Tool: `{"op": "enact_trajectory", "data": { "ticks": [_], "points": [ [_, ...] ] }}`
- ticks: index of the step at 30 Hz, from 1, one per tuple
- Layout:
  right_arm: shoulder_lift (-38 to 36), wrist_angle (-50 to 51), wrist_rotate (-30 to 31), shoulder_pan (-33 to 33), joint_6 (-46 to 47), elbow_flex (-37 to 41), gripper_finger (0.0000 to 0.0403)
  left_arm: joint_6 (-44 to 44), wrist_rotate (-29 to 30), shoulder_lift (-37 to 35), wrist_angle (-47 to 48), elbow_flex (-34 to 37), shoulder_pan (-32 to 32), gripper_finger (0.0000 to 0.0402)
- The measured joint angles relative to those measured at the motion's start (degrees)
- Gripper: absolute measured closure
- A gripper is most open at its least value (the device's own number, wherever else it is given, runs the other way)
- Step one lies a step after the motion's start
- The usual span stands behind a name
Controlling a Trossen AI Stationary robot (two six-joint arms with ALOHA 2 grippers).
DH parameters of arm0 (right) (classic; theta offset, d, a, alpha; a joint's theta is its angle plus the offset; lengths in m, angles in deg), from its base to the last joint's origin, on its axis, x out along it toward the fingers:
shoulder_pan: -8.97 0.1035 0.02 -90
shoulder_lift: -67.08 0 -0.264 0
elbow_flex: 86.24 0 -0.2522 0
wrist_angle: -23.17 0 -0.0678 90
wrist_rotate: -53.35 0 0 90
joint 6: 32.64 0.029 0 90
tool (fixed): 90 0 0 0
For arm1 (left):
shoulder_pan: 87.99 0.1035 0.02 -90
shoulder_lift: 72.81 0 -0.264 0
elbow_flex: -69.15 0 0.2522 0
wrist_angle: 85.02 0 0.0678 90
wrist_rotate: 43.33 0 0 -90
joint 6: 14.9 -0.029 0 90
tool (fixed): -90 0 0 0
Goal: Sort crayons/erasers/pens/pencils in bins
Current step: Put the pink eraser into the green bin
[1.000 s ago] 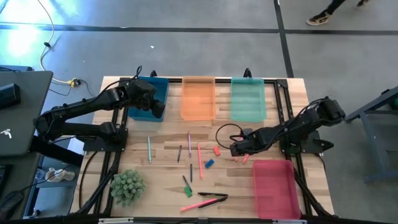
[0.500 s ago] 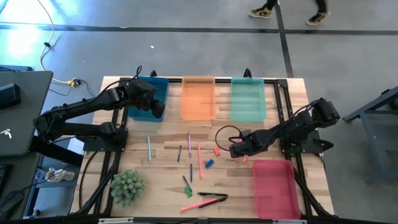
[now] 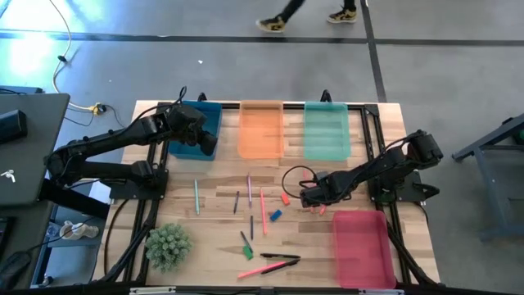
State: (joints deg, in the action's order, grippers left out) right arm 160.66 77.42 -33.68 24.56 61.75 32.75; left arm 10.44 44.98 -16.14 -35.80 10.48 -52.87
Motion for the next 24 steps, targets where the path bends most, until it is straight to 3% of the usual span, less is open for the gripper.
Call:
{"op": "enact_trajectory", "data": {
  "ticks": [14,24],
  "points": [
    [0.07,0.92,-1.06,-0.28,0.96,0.15,0.0344,0.0,-0.01,0.02,0.02,0.0,-0.01,0.03],
    [-1.29,0.87,-1.35,-0.26,0.72,0.37,0.0348,0.0,-0.02,0.02,0.02,0.0,-0.02,0.03]
  ]
}}
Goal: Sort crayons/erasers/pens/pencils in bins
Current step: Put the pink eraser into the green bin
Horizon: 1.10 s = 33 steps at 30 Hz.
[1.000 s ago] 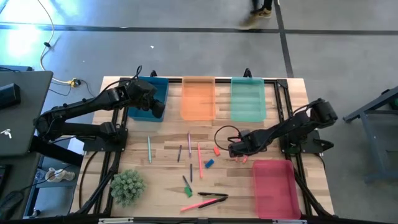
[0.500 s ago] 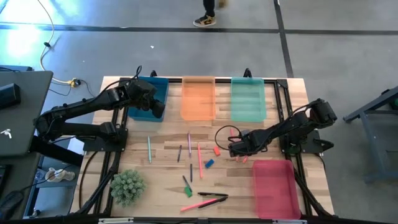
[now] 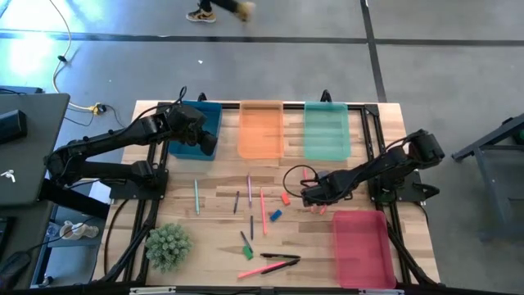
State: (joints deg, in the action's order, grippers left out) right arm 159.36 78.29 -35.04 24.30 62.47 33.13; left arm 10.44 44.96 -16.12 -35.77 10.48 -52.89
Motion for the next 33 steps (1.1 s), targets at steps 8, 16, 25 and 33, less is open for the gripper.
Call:
{"op": "enact_trajectory", "data": {
  "ticks": [8,16,25,33],
  "points": [
    [-3.07,-1.29,-0.71,0.13,-0.44,0.13,0.0348,-0.02,0.0,0.0,0.02,0.0,0.0,0.03],
    [-6.86,-12.73,4.97,0.04,-1.65,0.0,0.0348,-0.05,-0.52,0.0,0.09,0.0,-0.02,0.03],
    [-11.72,-18.74,18.2,-3.05,-6.7,-0.04,0.0348,-3.04,-0.9,0.0,0.22,-0.02,-0.02,0.03],
    [-18.5,-18.3,22.18,-10.95,-17.65,-0.04,0.0348,-3.06,-1.12,0.0,0.22,-0.02,-0.02,0.03]
  ]
}}
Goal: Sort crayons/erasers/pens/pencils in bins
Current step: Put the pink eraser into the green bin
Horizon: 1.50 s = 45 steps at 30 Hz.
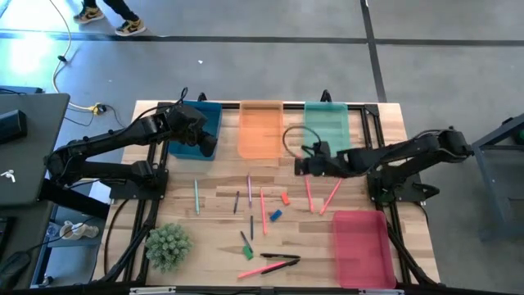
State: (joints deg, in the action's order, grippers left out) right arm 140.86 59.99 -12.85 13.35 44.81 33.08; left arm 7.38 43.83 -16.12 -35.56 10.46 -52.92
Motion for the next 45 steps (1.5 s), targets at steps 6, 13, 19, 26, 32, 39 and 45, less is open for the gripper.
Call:
{"op": "enact_trajectory", "data": {
  "ticks": [6,13,19,26,32,39,45],
  "points": [
    [-5.17,1.84,0.63,-8.53,-10.73,-0.04,0.0348,0.02,0.61,0.0,-0.02,0.0,-0.02,0.03],
    [-9.51,4.2,-3.16,-22.03,-26.3,-0.04,0.0348,1.12,2.22,0.0,-3.04,0.0,-0.02,0.03],
    [-9.74,4.6,-11.82,-35.52,-40.43,-0.04,0.0348,3.05,7.57,0.0,-11.45,0.0,0.21,0.03],
    [-8.75,7.95,-18.84,-46.01,-52.03,-0.07,0.0348,3.06,16.35,0.15,-17.94,0.0,0.7,0.03],
    [-3.21,6.0,-26.05,-49.33,-57.65,-0.07,0.0348,6.38,15.8,3.7,-23.48,0.0,4.15,0.03],
    [2.5,5.49,-31.81,-50.77,-58.59,-0.07,0.0348,9.68,10.71,9.08,-27.33,-0.14,7.45,0.03],
    [5.59,5.52,-33.93,-50.88,-57.99,-0.07,0.0348,7.98,5.85,12.41,-27.25,-0.17,10.95,0.03]
  ]
}}
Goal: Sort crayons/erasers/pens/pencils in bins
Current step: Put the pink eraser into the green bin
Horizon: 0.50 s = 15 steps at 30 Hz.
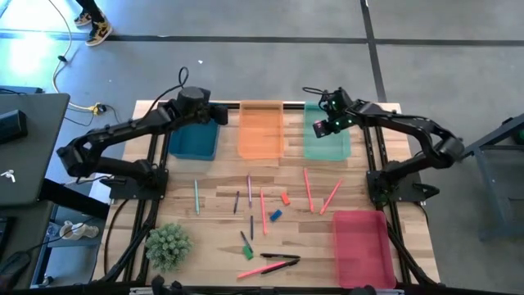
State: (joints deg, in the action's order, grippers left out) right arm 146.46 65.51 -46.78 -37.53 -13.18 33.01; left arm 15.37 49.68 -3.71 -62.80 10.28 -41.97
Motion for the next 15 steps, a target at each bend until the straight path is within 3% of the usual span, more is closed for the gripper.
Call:
{"op": "enact_trajectory", "data": {
  "ticks": [7,15],
  "points": [
    [3.25,3.81,1.63,0.0,1.57,-5.62,0.0348,-3.22,-3.71,1.03,0.76,0.0,3.45,0.03],
    [9.22,11.81,4.5,-1.29,-0.46,-11.97,0.0348,-8.53,-0.81,1.03,4.05,0.0,4.77,0.03]
  ]
}}
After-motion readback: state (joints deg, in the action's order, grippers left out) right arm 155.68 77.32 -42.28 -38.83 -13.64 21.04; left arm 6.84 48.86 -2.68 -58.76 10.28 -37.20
